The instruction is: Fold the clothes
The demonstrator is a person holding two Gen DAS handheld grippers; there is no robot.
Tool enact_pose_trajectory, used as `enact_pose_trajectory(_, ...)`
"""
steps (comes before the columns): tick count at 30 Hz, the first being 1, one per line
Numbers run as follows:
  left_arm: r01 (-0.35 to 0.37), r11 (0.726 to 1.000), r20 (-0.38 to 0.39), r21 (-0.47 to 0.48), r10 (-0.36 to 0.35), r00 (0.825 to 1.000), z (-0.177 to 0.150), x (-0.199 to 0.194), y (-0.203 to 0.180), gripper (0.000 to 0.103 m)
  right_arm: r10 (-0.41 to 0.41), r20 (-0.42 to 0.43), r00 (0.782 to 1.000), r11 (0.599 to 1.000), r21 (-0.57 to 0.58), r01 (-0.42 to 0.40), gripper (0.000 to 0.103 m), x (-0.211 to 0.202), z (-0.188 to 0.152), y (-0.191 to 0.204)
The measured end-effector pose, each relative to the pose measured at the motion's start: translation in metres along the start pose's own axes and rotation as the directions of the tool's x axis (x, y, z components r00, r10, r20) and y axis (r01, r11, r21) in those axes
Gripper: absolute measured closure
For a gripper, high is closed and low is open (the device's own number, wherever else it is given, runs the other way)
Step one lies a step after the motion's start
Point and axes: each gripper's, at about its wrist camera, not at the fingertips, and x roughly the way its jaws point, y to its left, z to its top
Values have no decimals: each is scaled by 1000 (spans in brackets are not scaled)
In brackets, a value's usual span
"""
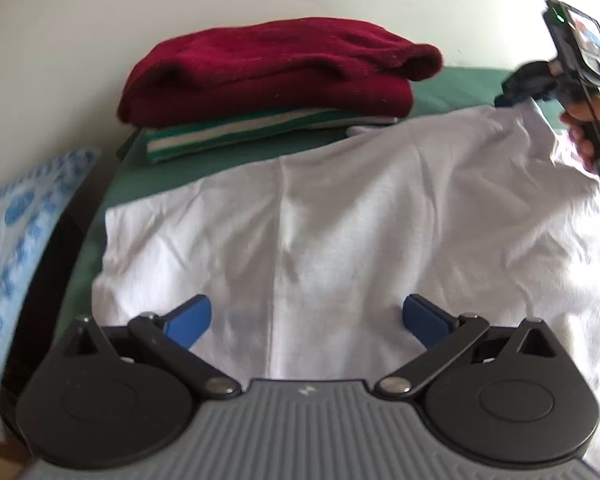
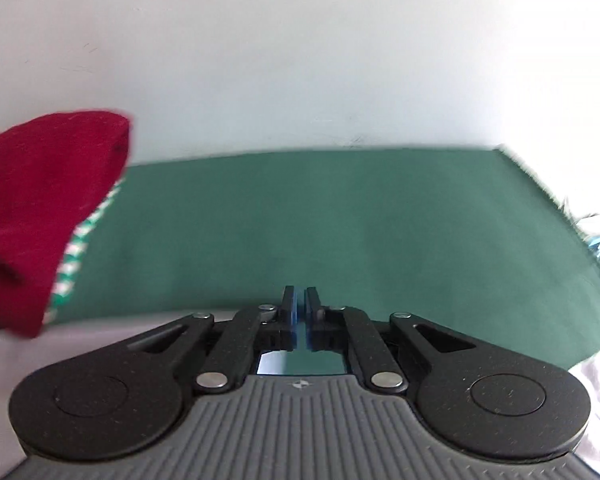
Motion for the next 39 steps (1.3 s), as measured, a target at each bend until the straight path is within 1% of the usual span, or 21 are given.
enact_pose_trajectory(2, 7, 999, 5, -33, -7, 1000, -3, 0, 3, 1, 0, 21, 1000, 1000, -5, 0, 85, -8, 3, -1)
enact_pose_trajectory(3, 6, 999, 9, -39, -5, 1000, -3, 0, 3, 1, 20, 78, 997, 1000, 6, -20, 81, -24, 2, -4)
enact_pose_trajectory(5, -1, 999, 17, -46, 2, 1000, -5, 0, 2, 1, 168, 113, 979, 986, -23, -166, 75, -53, 3, 8)
enact_pose_trajectory(6, -4, 999, 20, -51, 5, 1000, -6, 0, 1, 1, 280, 60, 958, 960, -47, -277, 73, -60, 2, 18)
enact_pose_trajectory(8, -8, 998, 23, -57, 9, 1000, -7, -1, 0, 1, 425, -53, 904, 897, -111, -428, 66, -67, -5, 50)
enact_pose_trajectory(10, -11, 998, 27, -59, 12, 1000, -6, 0, 0, 1, 468, -100, 878, 855, -203, -478, 61, -71, -16, 89)
enact_pose_trajectory(13, -20, 998, 39, -66, 23, 999, -9, 0, -2, 1, 480, -151, 864, 828, -249, -503, 55, -68, -33, 138)
enact_pose_trajectory(15, -28, 997, 48, -75, 32, 998, -11, 0, -3, 1, 460, -164, 873, 831, -268, -488, 54, -58, -37, 159)
enact_pose_trajectory(17, -34, 996, 55, -82, 38, 998, -12, -1, -3, 1, 425, -154, 892, 840, -302, -452, 68, -53, -39, 180)
enact_pose_trajectory(18, -35, 996, 57, -85, 40, 998, -13, -1, -3, 1, 404, -139, 904, 851, -306, -427, 99, -55, -36, 178)
enact_pose_trajectory(22, -41, 995, 62, -93, 47, 997, -13, -2, -3, 1, 372, -110, 922, 903, -187, -387, 98, -35, -23, 170)
enact_pose_trajectory(25, -43, 994, 64, -97, 49, 997, -13, -2, -4, 1, 364, -64, 929, 912, -176, -369, 97, -29, -24, 174)
enact_pose_trajectory(27, -43, 994, 63, -99, 49, 997, -13, -1, -5, 1, 388, -56, 920, 897, -207, -391, 91, -33, -28, 166)
enact_pose_trajectory(30, -42, 994, 64, -101, 48, 997, -14, -1, -3, 1, 455, -107, 884, 868, -169, -467, 52, -55, -26, 137)
enact_pose_trajectory(31, -41, 994, 64, -102, 48, 997, -14, -1, -3, 1, 483, -67, 873, 862, -138, -487, 48, -72, -30, 118)
enact_pose_trajectory(32, -41, 994, 64, -102, 48, 997, -14, -1, -3, 1, 476, -24, 879, 871, -124, -475, 48, -87, -35, 98)
enact_pose_trajectory(34, -41, 994, 64, -103, 48, 997, -14, -1, -3, 1, 347, 29, 937, 933, -114, -342, 39, -112, -47, 49)
enact_pose_trajectory(35, -42, 994, 64, -104, 48, 997, -14, -1, -3, 1, 236, 48, 971, 967, -106, -230, 37, -120, -55, 20)
enact_pose_trajectory(36, -42, 994, 64, -104, 49, 997, -15, -1, -3, 1, 121, 65, 991, 989, -96, -114, 36, -129, -64, -9)
enact_pose_trajectory(37, -42, 994, 64, -104, 49, 997, -15, -1, -2, 1, 12, 67, 998, 997, -74, -7, 35, -134, -73, -40)
enact_pose_trajectory(39, -43, 994, 64, -104, 50, 997, -15, -1, -3, 1, -177, 29, 984, 984, -24, 177, 33, -142, -91, -105)
